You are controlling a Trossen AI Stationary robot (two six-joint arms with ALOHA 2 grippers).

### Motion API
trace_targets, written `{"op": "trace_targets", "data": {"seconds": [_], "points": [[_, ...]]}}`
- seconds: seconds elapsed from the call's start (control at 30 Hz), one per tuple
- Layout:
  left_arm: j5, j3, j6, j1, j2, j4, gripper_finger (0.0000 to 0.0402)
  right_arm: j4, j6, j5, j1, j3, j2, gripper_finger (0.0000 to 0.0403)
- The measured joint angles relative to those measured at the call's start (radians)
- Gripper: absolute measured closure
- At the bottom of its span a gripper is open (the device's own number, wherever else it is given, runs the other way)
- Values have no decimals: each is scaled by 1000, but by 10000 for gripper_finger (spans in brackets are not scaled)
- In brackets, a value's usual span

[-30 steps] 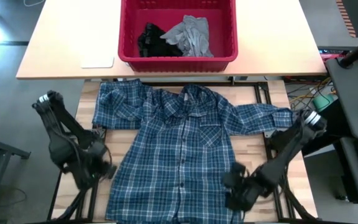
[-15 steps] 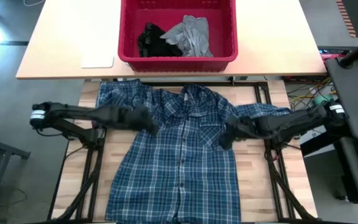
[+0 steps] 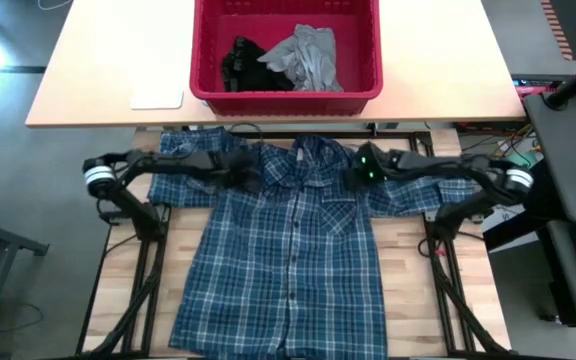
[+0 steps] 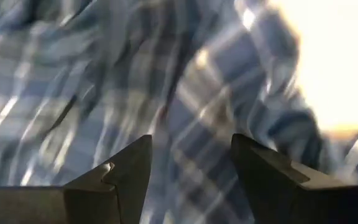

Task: Fold Laundry from Bin
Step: Fold the blue patterned long sleeve shirt

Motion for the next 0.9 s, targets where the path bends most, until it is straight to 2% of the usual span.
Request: {"op": "trace_targets", "data": {"seconds": [0.13, 0.33, 0.5, 0.6, 0.67, 0.73, 0.8, 0.9], "points": [[-100, 50, 80, 53, 16, -137, 235, 26, -77, 1, -113, 28, 97, 188], [-119, 52, 80, 118, 17, -211, 235, 61, -242, 1, -255, 89, 179, 188], [-81, 103, 82, 116, -57, -355, 235, 55, -390, -5, -283, 139, 112, 188], [-93, 159, 52, 104, -136, -422, 235, 34, -404, -87, -276, 140, 35, 188], [-90, 180, 42, 98, -184, -364, 235, -8, -392, -124, -258, 134, -11, 188], [-31, 176, 58, 97, -210, -237, 235, -83, -391, -128, -237, 121, -51, 188], [51, 151, 66, 96, -207, -86, 235, -172, -387, -126, -224, 106, -84, 188], [65, 110, 66, 63, -162, 133, 235, -323, -324, -122, -220, 87, -119, 188]]}}
